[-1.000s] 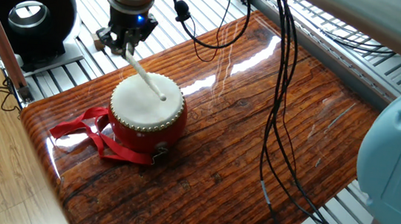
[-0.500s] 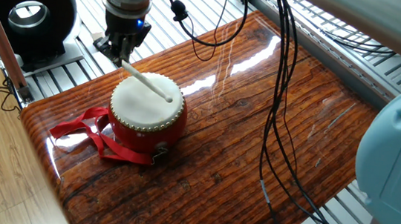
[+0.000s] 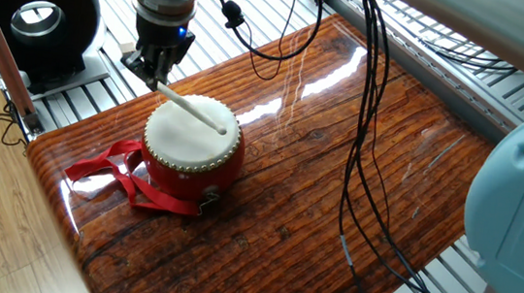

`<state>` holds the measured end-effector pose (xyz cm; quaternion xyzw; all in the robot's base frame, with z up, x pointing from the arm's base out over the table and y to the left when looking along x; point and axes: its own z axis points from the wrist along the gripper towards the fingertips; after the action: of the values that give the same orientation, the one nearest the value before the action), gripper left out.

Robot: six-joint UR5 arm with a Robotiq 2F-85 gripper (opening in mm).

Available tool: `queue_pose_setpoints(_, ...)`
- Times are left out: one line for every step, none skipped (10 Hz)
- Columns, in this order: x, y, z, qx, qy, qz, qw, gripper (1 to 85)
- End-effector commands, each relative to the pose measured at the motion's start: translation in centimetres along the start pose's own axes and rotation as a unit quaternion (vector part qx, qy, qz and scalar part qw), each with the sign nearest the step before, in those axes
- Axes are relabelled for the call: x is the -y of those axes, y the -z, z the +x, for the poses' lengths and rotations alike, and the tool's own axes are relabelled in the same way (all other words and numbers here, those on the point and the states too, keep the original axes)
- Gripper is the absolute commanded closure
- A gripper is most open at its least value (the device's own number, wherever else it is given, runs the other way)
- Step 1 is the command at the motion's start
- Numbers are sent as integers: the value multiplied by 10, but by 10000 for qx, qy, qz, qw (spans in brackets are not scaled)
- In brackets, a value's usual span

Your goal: Play the drum

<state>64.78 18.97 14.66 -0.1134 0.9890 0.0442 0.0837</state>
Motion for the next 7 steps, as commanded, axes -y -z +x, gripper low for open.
queue_pose_setpoints(3,2,10,-85,62,41,9999,847)
queue_pose_setpoints(1,2,15,-124,35,8,9999,847)
queue_pose_setpoints(-2,3,15,-107,-16,-26,9999,847)
queue_pose_setpoints(-6,2,15,-84,-57,-91,9999,847)
queue_pose_setpoints(-10,2,13,-48,-97,-144,9998,847)
queue_pose_setpoints(-10,2,13,-48,-104,-144,9998,847)
queue_pose_setpoints(-9,2,14,-49,-103,-137,9998,847)
